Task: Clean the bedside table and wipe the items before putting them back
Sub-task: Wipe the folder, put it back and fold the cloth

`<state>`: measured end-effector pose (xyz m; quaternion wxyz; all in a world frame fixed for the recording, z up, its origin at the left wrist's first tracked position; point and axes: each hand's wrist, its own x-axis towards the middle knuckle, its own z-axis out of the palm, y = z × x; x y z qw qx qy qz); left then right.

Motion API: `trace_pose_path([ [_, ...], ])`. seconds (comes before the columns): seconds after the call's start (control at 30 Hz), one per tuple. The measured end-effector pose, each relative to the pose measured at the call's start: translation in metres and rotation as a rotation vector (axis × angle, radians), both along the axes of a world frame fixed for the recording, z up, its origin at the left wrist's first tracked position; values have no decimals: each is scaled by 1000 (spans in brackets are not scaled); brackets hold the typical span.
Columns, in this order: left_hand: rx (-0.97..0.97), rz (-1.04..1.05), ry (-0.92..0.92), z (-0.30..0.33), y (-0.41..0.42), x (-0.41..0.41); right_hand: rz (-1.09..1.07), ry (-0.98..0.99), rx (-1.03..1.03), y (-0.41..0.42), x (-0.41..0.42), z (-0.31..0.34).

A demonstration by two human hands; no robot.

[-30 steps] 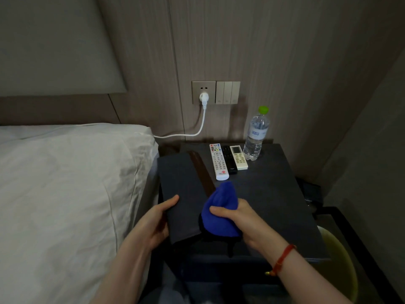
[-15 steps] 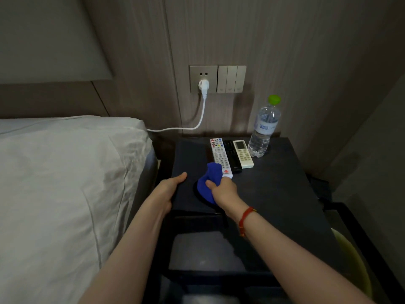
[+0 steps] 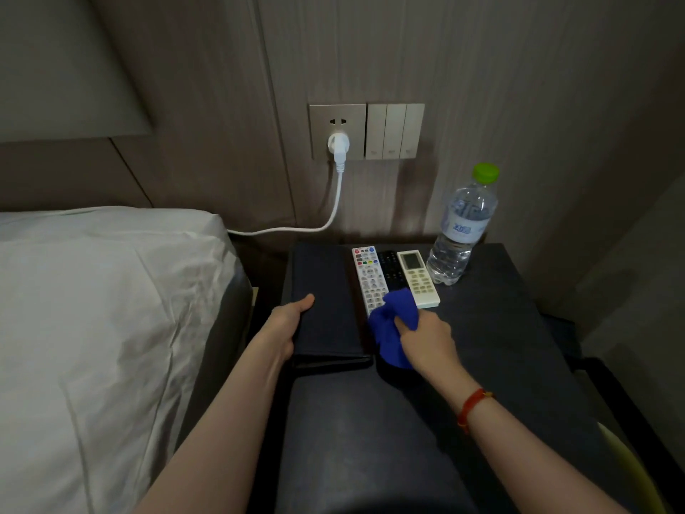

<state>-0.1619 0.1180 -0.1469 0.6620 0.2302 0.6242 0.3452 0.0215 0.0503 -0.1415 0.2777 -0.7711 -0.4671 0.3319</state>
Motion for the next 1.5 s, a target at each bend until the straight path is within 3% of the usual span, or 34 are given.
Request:
trace_pose_path([
  [0.6,281,14,520,-31,23,6,93,261,-41,11,3,-26],
  [0.8,239,-79,671,-25,26,6,120,289,-37,9,4,-24],
  [0.93,387,-42,900,-9,11,14,95,358,-1,3,9,-15],
  [1.03,553,-47,686,3,-11,28,80,489,24,-8,15,-3],
  [1.1,529,-125,478,10,-33,41,85,625,2,-19,18,6],
  [1.3,187,-301,-115,20,-103,62,77,988,-22,-68,21,10],
  [1.43,-87,-293,-300,26,-132,61,-24,1195,-10,-100,20,3],
  [1.5,-123,-263,-346,26,-142,59,-93,1259,-15,-113,20,1],
])
